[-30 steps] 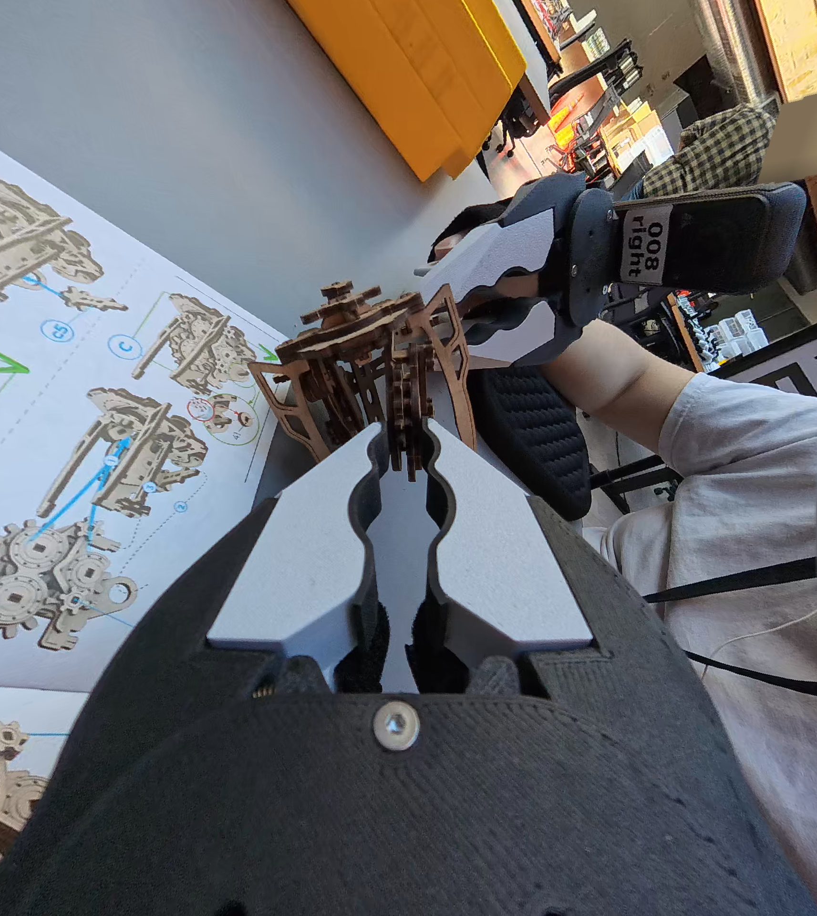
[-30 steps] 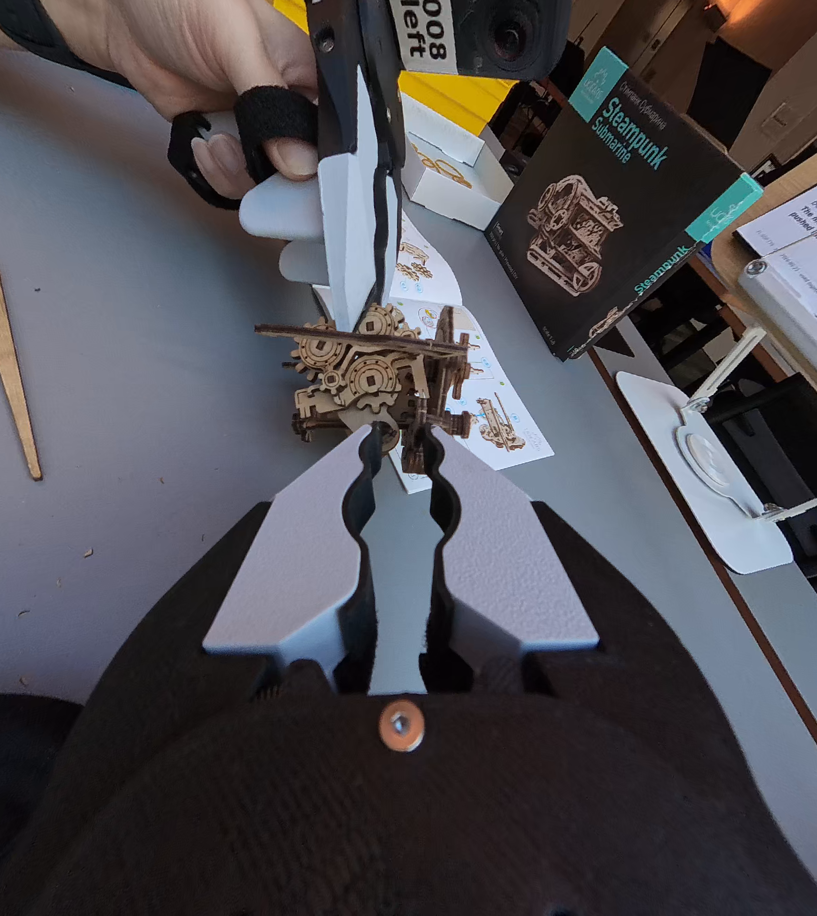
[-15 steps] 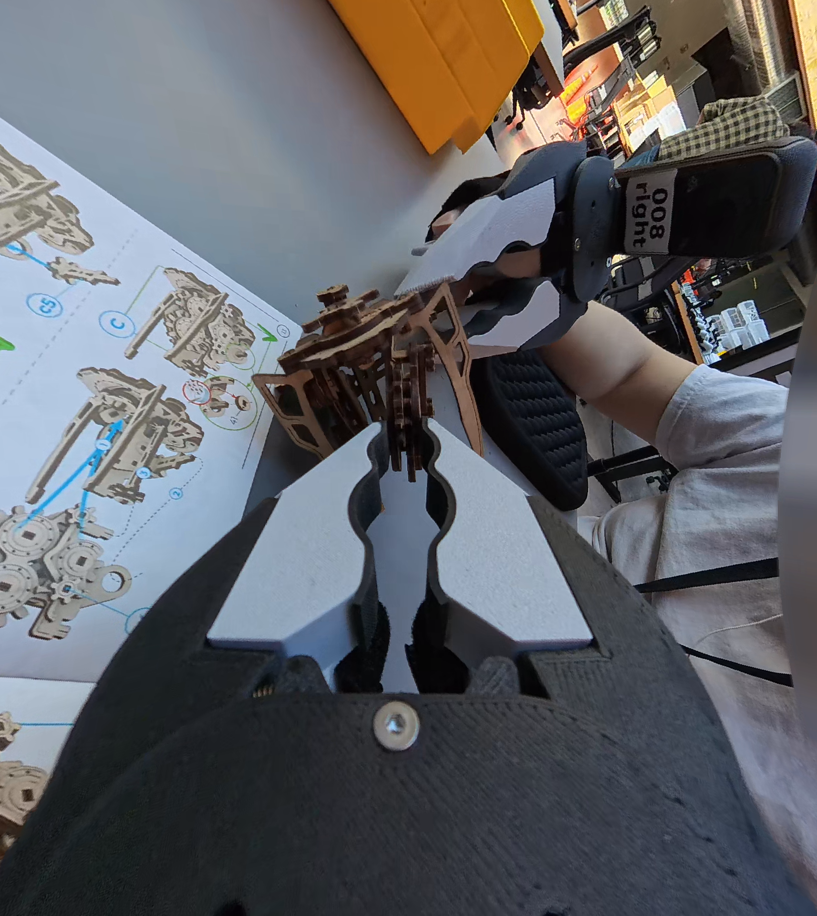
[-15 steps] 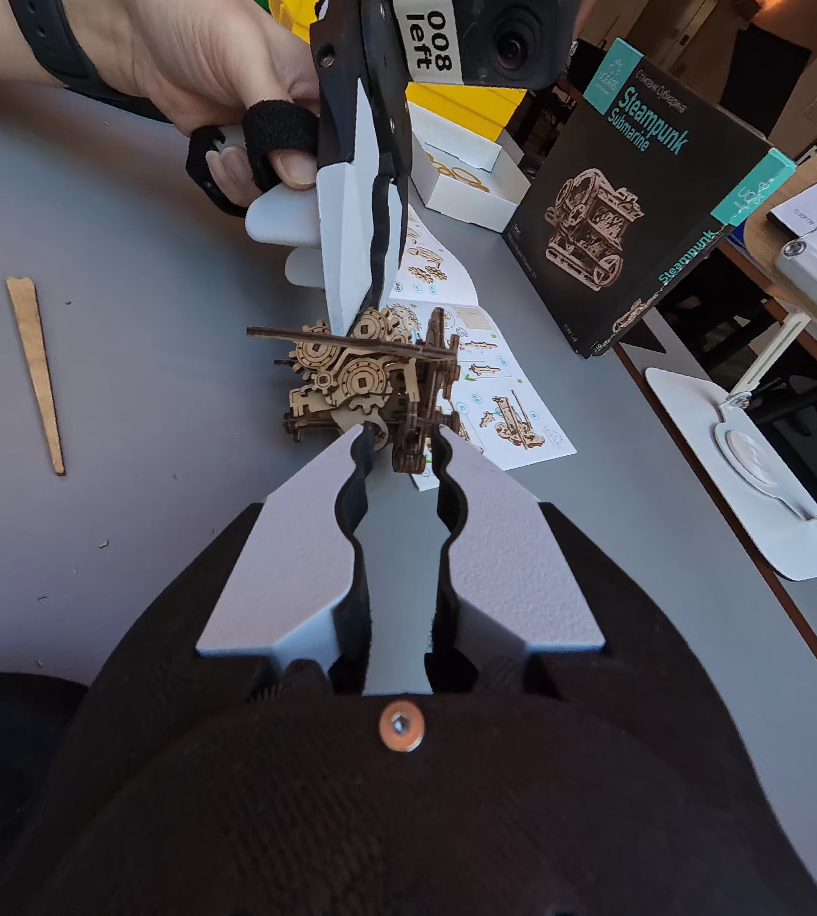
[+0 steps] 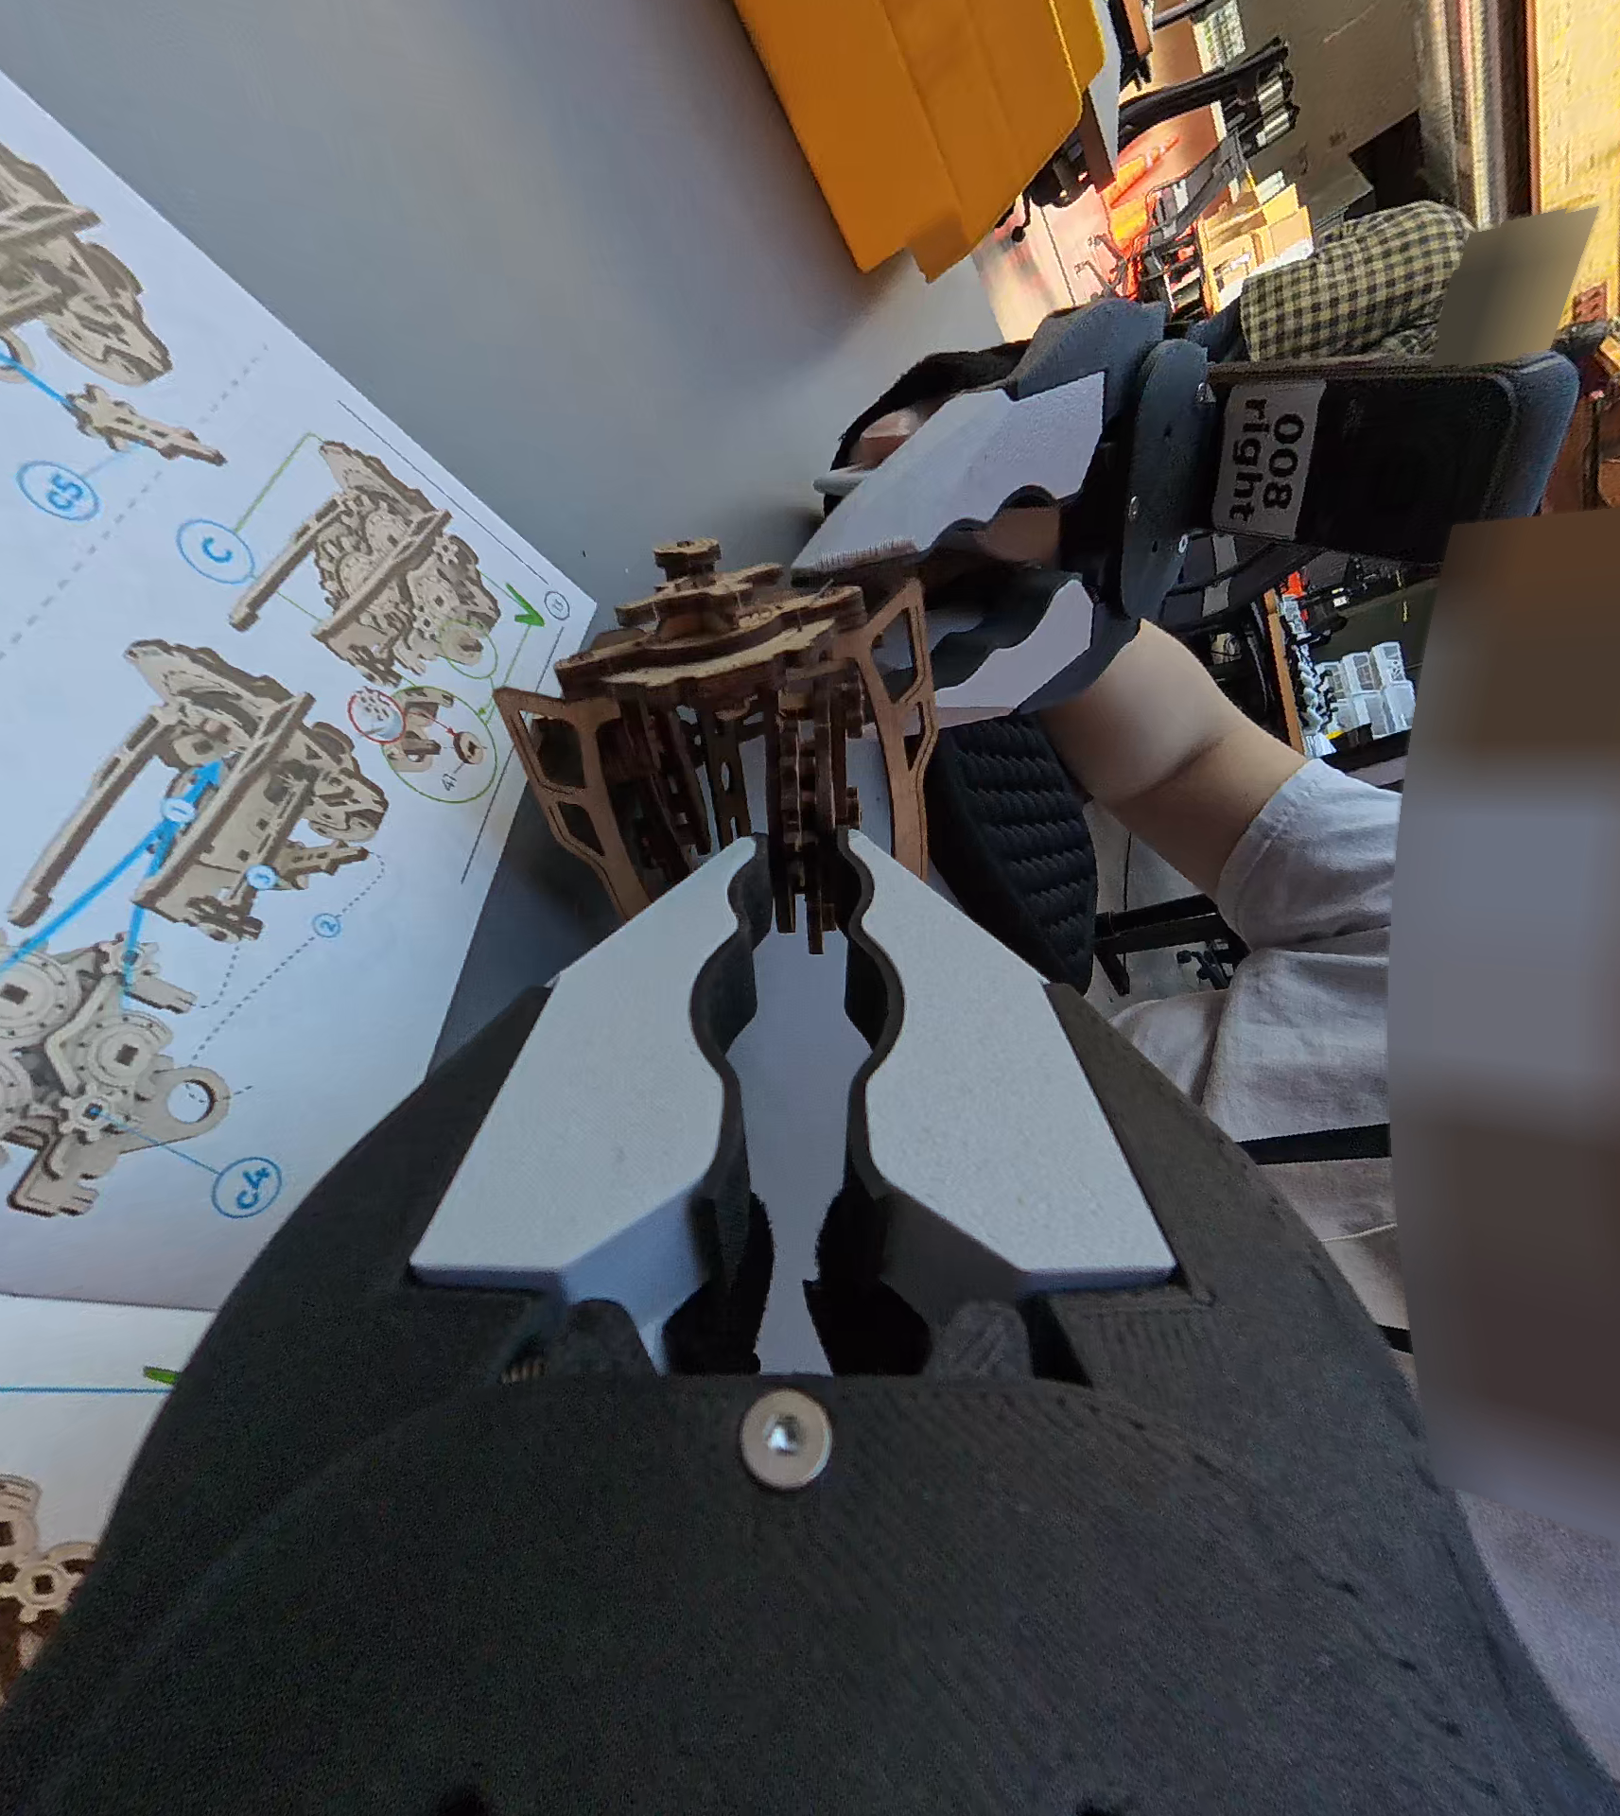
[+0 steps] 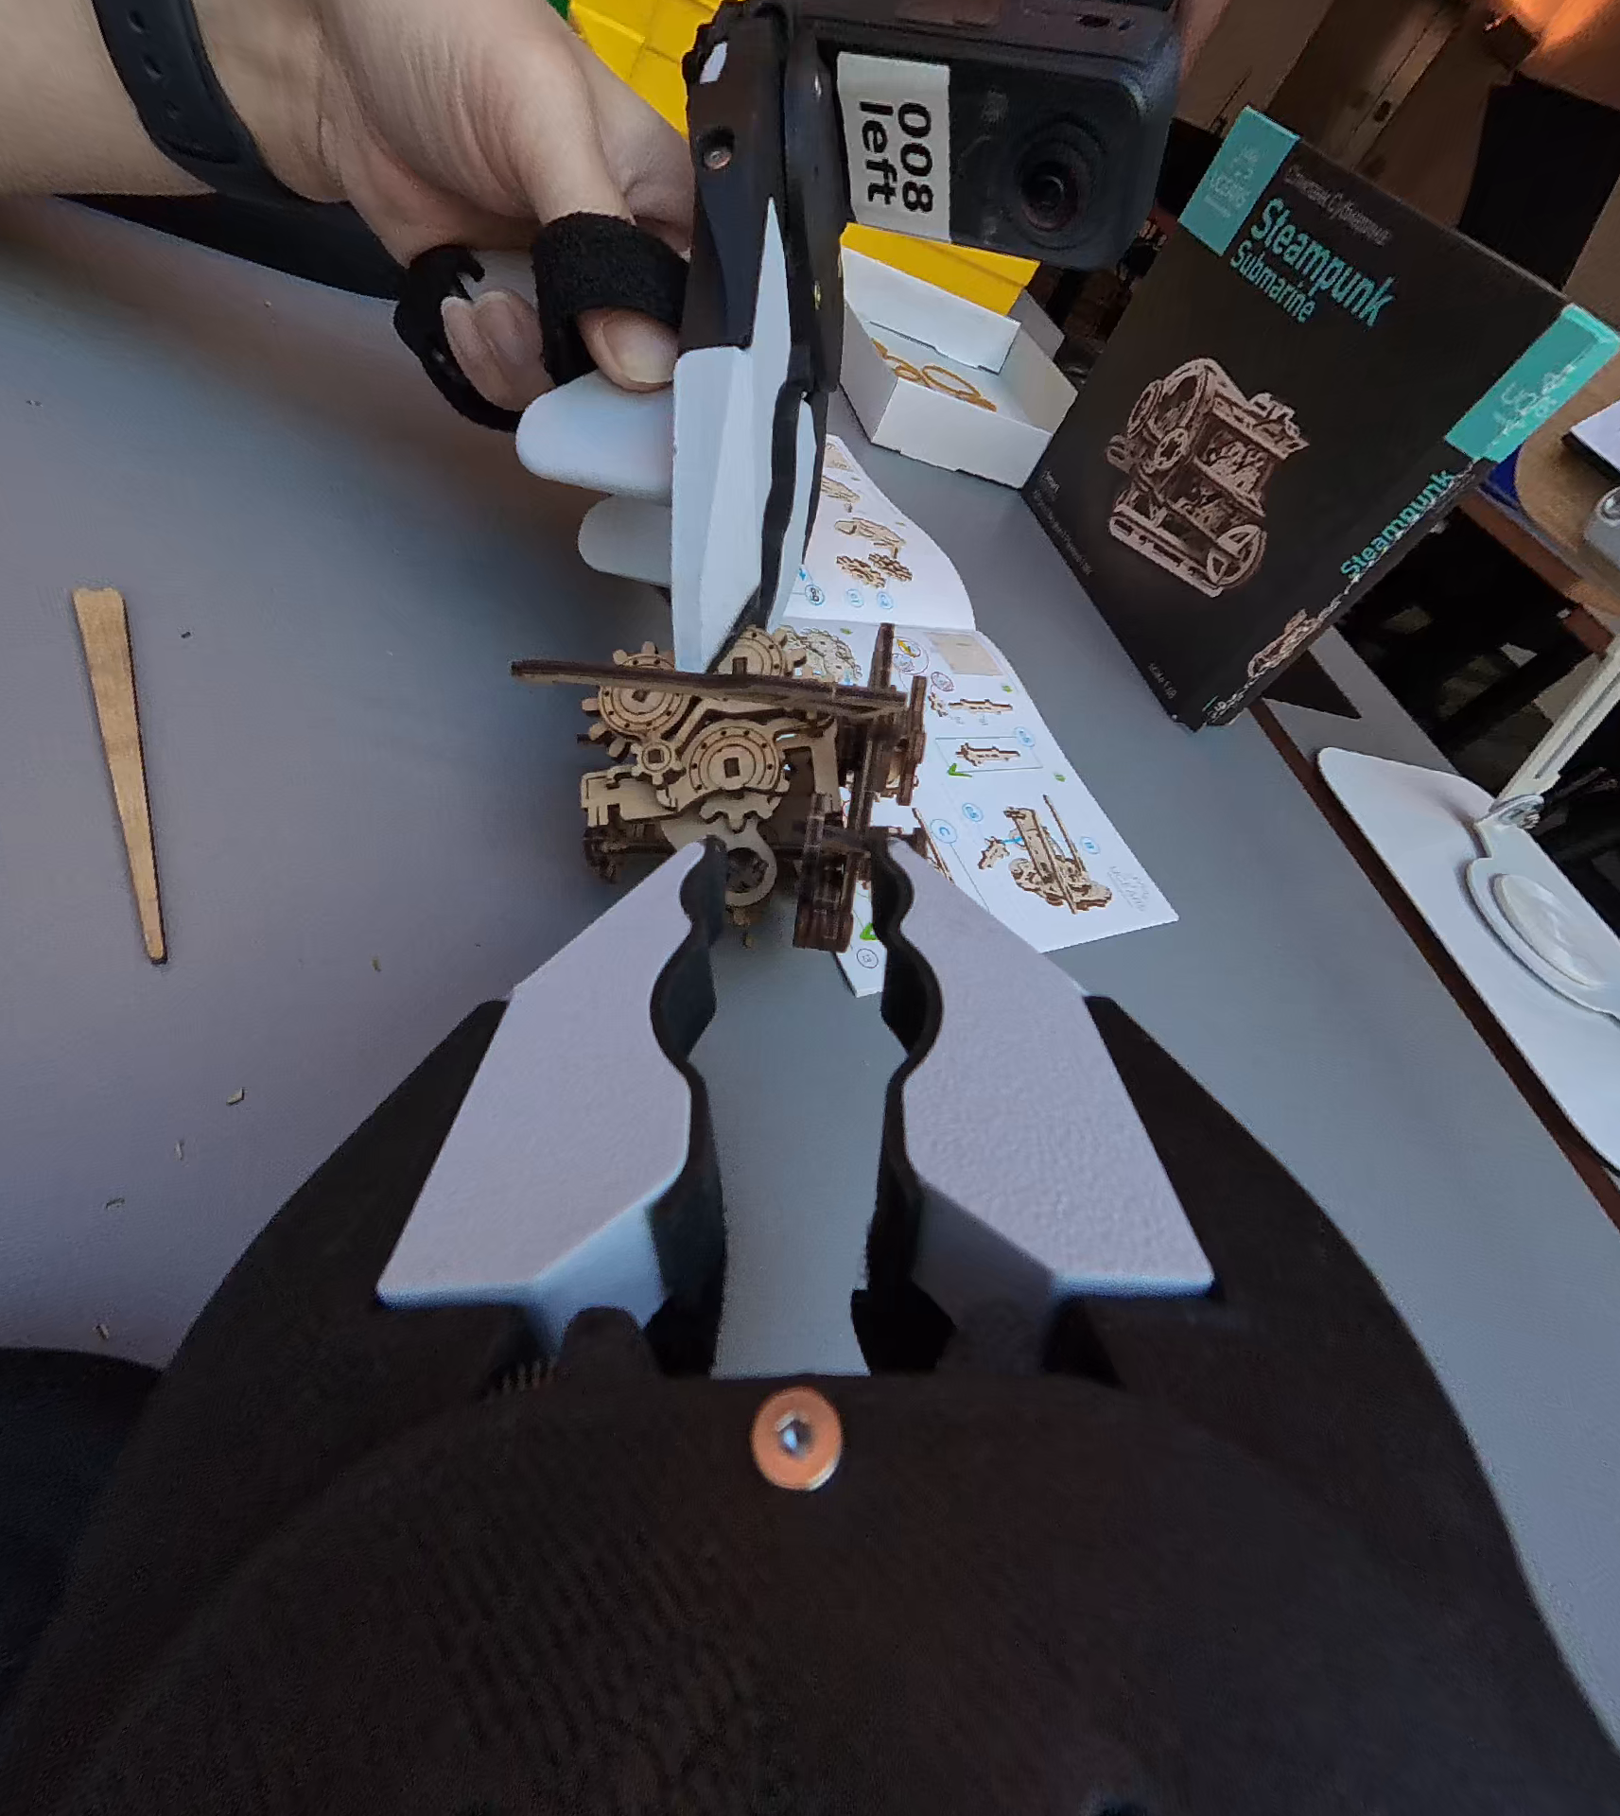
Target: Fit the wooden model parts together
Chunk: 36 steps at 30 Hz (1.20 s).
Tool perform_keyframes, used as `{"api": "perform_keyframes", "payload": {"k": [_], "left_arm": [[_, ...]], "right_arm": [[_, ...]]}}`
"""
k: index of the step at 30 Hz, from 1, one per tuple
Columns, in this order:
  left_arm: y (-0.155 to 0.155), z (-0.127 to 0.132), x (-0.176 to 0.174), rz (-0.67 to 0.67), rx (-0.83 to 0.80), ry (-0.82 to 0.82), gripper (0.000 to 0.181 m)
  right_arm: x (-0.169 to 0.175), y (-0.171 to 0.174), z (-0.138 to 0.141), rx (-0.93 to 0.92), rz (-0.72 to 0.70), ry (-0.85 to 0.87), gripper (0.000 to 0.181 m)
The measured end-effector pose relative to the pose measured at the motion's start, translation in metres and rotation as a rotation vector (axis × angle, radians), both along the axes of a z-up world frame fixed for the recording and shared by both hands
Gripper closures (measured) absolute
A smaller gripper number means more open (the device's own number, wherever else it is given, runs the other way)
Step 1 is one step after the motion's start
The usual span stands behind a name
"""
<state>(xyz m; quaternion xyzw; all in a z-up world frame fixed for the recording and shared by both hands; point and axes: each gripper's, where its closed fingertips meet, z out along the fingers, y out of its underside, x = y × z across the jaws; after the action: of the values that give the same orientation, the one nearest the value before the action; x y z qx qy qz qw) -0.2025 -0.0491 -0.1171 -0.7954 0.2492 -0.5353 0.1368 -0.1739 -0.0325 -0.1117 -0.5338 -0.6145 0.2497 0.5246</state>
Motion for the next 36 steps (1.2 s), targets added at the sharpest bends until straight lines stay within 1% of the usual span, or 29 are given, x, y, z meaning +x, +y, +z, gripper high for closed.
{"api": "perform_keyframes", "payload": {"k": [1,5,8,9,11,14,16,17,19,21,24,28,30,32,33,36], "left_arm": [[0.0,0.0,0.0,-0.002,-0.003,-0.003,0.171],[0.0,-0.001,0.0,0.001,-0.022,-0.018,0.171],[0.0,-0.002,-0.001,0.0,-0.011,-0.003,0.171],[0.0,-0.002,-0.002,-0.001,-0.008,0.002,0.171],[0.0,-0.002,-0.002,0.0,-0.004,0.002,0.171],[0.001,-0.003,-0.003,0.005,-0.004,-0.001,0.171],[0.001,-0.004,-0.003,0.001,-0.006,0.002,0.171],[0.001,-0.005,-0.003,0.001,-0.006,0.001,0.171],[0.001,-0.005,-0.003,0.001,-0.007,-0.001,0.171],[0.001,-0.005,-0.003,0.0,-0.008,-0.005,0.171],[0.002,-0.004,-0.003,0.0,-0.004,-0.007,0.171],[0.003,-0.003,-0.003,-0.003,0.005,-0.011,0.171],[0.004,-0.001,-0.003,0.003,0.011,-0.017,0.171],[0.004,0.0,-0.003,0.003,0.016,-0.018,0.171],[0.004,0.001,-0.003,0.002,0.018,-0.019,0.171],[0.004,0.003,-0.003,-0.001,0.01,-0.037,0.171]], "right_arm": [[0.0,0.001,0.0,-0.015,0.0,0.004,0.15],[0.002,0.005,0.004,-0.053,-0.006,0.034,0.15],[0.001,0.005,-0.002,-0.064,0.005,-0.01,0.15],[0.001,0.006,-0.005,-0.062,0.001,-0.03,0.147],[0.002,0.007,-0.006,-0.069,0.002,-0.036,0.147],[0.002,0.011,-0.009,-0.138,-0.015,-0.045,0.144],[0.004,0.013,-0.013,-0.196,-0.039,-0.071,0.136],[0.006,0.012,-0.016,-0.235,-0.039,-0.091,0.137],[0.012,0.015,-0.025,-0.313,-0.073,-0.128,0.14],[0.013,0.013,-0.03,-0.37,-0.064,-0.15,0.146],[0.011,0.014,-0.027,-0.384,-0.06,-0.128,0.153],[0.005,0.01,-0.023,-0.406,-0.025,-0.101,0.153],[0.003,0.011,-0.017,-0.394,-0.025,-0.067,0.156],[0.004,0.01,-0.012,-0.363,-0.019,-0.043,0.176],[0.005,0.012,-0.01,-0.341,-0.024,-0.03,0.18],[0.004,0.016,-0.002,-0.279,-0.039,0.001,0.181]]}}
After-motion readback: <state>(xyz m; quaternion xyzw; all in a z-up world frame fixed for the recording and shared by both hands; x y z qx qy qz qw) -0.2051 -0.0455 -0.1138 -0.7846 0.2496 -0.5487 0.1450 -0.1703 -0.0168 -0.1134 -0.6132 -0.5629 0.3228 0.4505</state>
